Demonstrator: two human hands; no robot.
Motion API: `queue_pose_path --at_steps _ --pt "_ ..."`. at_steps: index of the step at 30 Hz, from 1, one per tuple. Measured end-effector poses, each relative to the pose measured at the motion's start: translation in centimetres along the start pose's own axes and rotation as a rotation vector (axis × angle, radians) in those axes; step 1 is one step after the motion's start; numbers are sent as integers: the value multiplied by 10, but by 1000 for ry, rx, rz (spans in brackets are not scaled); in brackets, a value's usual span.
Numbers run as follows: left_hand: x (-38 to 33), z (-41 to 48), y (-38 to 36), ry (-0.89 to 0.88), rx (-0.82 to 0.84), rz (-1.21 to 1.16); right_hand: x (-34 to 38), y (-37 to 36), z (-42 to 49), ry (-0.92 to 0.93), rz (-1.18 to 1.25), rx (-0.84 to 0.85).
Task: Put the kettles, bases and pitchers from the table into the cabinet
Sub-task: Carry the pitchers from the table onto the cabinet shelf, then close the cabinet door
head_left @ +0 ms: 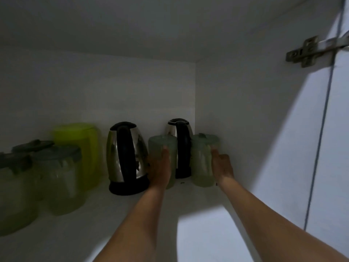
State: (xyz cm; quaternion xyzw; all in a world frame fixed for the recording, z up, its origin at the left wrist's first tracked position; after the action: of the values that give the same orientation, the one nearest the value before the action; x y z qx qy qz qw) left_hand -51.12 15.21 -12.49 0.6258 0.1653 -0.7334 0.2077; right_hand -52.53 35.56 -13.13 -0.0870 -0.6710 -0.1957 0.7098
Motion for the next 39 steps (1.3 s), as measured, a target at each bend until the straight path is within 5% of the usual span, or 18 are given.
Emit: queue_pose_path --at_steps 12,23,32,39 --pt "-8 -75 18 118 -2 294 -16 43 -38 -42 -128 -18" --pt "-29 -147 10 -81 328 223 2 100 -134 69 -303 -165" --pt "-55 -272 -23 -216 669 98 8 218 -268 38 -368 -598" --pt "-76 -455 -66 -330 1118 9 4 386 -390 -93 -394 -1099"
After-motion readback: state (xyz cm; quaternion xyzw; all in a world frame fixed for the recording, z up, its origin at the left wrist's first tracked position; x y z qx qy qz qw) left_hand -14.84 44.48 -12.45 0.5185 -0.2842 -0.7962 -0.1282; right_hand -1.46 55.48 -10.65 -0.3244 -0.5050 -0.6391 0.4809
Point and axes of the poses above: each hand's wrist, its own z-axis towards the middle knuckle, its own y-axis out of the back of the hand, x = y × z, the point moved 5 cm from there along z, towards the middle knuckle
